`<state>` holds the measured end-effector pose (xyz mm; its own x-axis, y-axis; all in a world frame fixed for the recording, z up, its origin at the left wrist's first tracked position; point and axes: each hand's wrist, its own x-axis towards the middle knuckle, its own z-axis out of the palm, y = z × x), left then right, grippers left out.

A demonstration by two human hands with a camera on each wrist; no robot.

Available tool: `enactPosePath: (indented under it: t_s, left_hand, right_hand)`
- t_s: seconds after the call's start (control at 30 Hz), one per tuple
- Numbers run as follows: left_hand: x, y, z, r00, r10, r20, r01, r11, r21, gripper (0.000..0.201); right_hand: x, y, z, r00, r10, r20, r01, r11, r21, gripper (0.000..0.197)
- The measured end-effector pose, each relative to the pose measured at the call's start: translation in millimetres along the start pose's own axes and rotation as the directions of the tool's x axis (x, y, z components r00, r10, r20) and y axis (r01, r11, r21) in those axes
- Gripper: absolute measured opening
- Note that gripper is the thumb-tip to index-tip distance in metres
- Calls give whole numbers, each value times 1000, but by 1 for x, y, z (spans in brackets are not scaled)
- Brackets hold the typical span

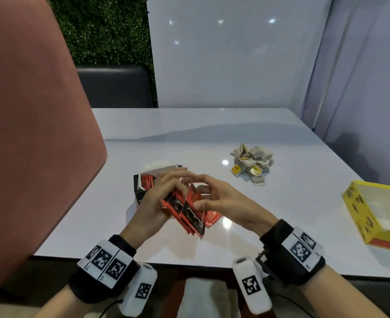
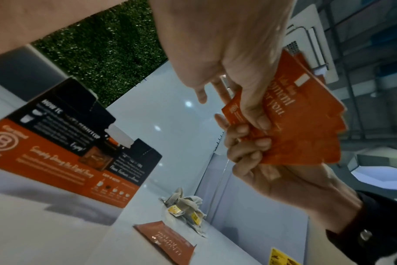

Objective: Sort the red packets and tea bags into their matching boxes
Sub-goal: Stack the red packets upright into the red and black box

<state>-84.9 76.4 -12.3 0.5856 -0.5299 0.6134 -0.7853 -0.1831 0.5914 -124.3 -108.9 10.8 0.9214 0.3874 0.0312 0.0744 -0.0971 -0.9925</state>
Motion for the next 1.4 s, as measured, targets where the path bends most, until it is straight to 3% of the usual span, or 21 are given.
enactPosePath:
  t_s: [0.1, 0.2, 0.27, 0.3, 0.37, 0.43, 0.5, 0.53, 0.57, 0.63, 0.7, 0.77, 0.83, 0.9, 1.0, 1.1, 1.13, 1.2, 1.27, 1.33, 1.4]
  left_hand:
    - [3, 7, 1, 993, -121, 4, 119, 968, -222, 57]
    - [-2, 4, 0, 966, -244, 82, 255, 864, -433, 104]
    - [-6, 7, 5, 941, -321, 108, 337, 855, -395, 109]
    - [-7, 9, 9, 931, -358, 70, 358, 858, -369, 101]
    - [-3, 13, 17, 899, -419, -128, 323, 831, -453, 72]
    - [5, 13, 17, 779, -547, -307, 241, 713, -659, 41]
    - [10, 10, 6, 635, -719, -282, 190, 499, -846, 18]
    - [10, 6, -1, 611, -763, -211, 175, 390, -904, 17]
    - [7, 4, -8, 614, -779, -129, 175, 294, -940, 17]
    - [0, 4, -21, 635, -773, 12, 246, 188, -951, 16]
    - [-8, 2, -23, 641, -759, 113, 318, 129, -939, 16]
    - [-14, 2, -20, 641, -740, 203, 286, -16, -958, 27]
    - [-17, 1, -16, 630, -727, 273, 238, -154, -959, 69]
    - [-17, 1, -11, 609, -725, 321, 240, -217, -946, 93]
    - [-17, 1, -5, 585, -719, 375, 258, -273, -927, 102]
    - [-19, 2, 0, 575, -706, 413, 339, -254, -906, 97]
    - [-20, 1, 2, 571, -706, 419, 373, -231, -898, 92]
    - [-25, -1, 5, 554, -717, 423, 426, -192, -884, 88]
    - [-29, -4, 8, 524, -744, 414, 456, -165, -874, 90]
    - [-30, -5, 13, 502, -761, 411, 477, -153, -866, 96]
    - [-27, -4, 20, 501, -752, 428, 503, -149, -851, 90]
  right_hand:
    - [7, -3, 6, 997, -2, -80, 21, 973, 228, 33]
    - [16, -8, 13, 977, 127, -172, -3, 812, 583, 18]
    - [22, -9, 23, 960, 217, -176, -39, 728, 685, 19]
    - [26, -9, 31, 959, 237, -158, -64, 722, 689, 23]
    - [33, -7, 49, 966, 234, -111, -125, 797, 591, 27]
    - [35, -7, 58, 979, 195, -54, -164, 921, 354, 31]
    - [34, -7, 48, 983, 181, 4, -181, 983, -14, 38]
    - [35, -5, 38, 982, 187, -20, -186, 950, -252, 38]
    - [35, -1, 25, 981, 182, -74, -194, 844, -500, 35]
    - [39, 9, -1, 976, 175, -132, -196, 432, -880, 30]
    - [40, 22, -21, 962, 270, -42, -73, 104, -992, 42]
    - [40, 33, -31, 917, 391, 78, 87, -6, -996, 57]
    - [38, 41, -33, 907, 400, 133, 177, -74, -981, 56]
    - [34, 47, -29, 923, 346, 168, 225, -130, -966, 48]
    - [30, 54, -25, 945, 250, 212, 263, -190, -946, 38]
    - [34, 57, -26, 968, 176, 178, 203, -136, -970, 28]
    - [36, 56, -29, 984, 132, 116, 120, -23, -993, 24]
    - [37, 50, -39, 994, 52, -95, -108, 392, -913, 20]
    - [32, 42, -44, 964, 61, -259, -200, 809, -553, 27]
    - [24, 33, -40, 938, 121, -324, -188, 965, -183, 39]
    - [19, 25, -26, 932, 195, -306, -208, 978, -11, 48]
